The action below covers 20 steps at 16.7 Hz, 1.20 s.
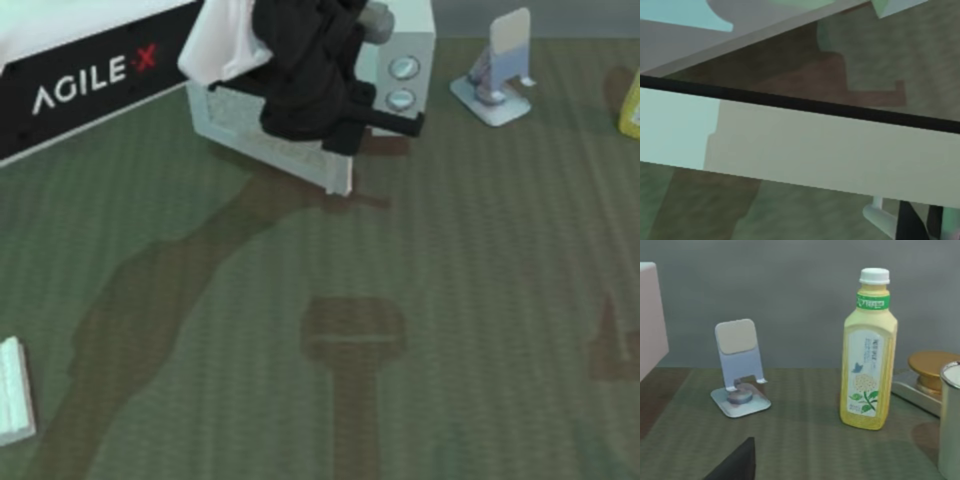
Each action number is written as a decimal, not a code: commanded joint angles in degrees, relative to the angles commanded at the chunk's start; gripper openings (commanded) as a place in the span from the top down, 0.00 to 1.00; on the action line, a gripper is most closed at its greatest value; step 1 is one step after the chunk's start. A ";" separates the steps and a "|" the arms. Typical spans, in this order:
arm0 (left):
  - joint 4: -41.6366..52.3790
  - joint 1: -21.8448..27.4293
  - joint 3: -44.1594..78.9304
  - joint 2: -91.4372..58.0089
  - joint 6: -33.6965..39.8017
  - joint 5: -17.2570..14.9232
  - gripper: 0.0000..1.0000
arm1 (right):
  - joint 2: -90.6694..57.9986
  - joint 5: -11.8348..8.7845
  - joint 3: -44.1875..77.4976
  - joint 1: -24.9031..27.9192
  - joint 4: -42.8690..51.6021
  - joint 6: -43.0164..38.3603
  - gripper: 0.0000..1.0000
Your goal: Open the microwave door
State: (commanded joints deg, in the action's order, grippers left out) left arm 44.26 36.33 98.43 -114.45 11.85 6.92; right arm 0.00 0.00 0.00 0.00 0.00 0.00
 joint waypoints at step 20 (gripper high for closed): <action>-0.56 -0.17 -1.82 1.00 -1.45 -1.17 1.00 | 0.00 0.00 0.00 0.00 0.00 0.00 0.00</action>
State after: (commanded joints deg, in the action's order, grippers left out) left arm 43.70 36.16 96.61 -113.45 10.40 5.76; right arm 0.00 0.00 0.00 0.00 0.00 0.00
